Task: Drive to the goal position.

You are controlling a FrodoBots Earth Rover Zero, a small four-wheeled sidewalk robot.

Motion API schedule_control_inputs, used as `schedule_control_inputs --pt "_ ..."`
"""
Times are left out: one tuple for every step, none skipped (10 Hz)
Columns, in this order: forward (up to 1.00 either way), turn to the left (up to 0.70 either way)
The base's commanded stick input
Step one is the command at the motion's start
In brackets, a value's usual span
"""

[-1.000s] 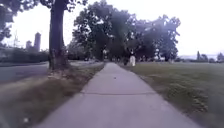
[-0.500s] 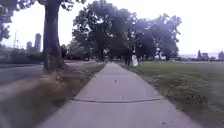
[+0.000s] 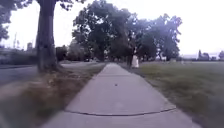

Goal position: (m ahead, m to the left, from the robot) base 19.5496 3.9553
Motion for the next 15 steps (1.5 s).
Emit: schedule_control_inputs --pt "0.70 0.00" --pt "0.70 0.00" --pt "0.70 0.00" --pt "0.70 0.00" --pt "0.70 0.00" --pt "0.70 0.00" --pt "0.70 0.00" --pt "0.70 0.00" --pt "0.70 0.00" --pt "0.58 0.00" --pt "0.11 0.00" --pt "0.70 0.00" --pt "0.70 0.00" --pt "0.70 0.00" --pt "0.70 0.00"
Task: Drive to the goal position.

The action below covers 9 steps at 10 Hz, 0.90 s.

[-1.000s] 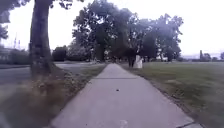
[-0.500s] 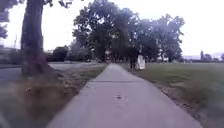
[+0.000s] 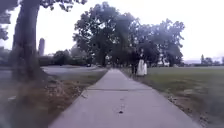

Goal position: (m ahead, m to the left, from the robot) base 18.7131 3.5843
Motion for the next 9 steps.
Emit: schedule_control_inputs --pt "0.70 0.00" --pt "0.70 0.00" --pt "0.70 0.00" --pt "0.70 0.00" --pt "0.37 0.00" --pt "0.30 0.00" --pt "0.70 0.00" --pt "0.70 0.00" --pt "0.70 0.00"
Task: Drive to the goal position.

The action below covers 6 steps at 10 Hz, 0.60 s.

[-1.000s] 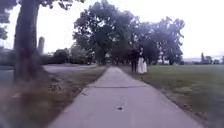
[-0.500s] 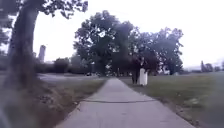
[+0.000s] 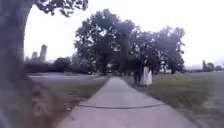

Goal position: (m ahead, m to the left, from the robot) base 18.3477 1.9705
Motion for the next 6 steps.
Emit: schedule_control_inputs --pt "0.70 0.00" --pt "0.70 0.00" --pt "0.70 0.00" --pt "0.70 0.00" --pt "0.70 0.00" --pt "0.70 0.00"
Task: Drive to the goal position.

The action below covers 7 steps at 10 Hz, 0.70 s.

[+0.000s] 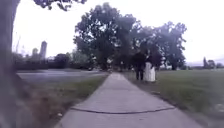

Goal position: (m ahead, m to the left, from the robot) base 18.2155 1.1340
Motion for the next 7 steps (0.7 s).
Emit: schedule_control_inputs --pt "0.70 0.00" --pt "0.70 0.00" --pt "0.70 0.00" --pt "0.70 0.00" --pt "0.70 0.00" --pt "0.70 0.00" --pt "0.70 0.00"
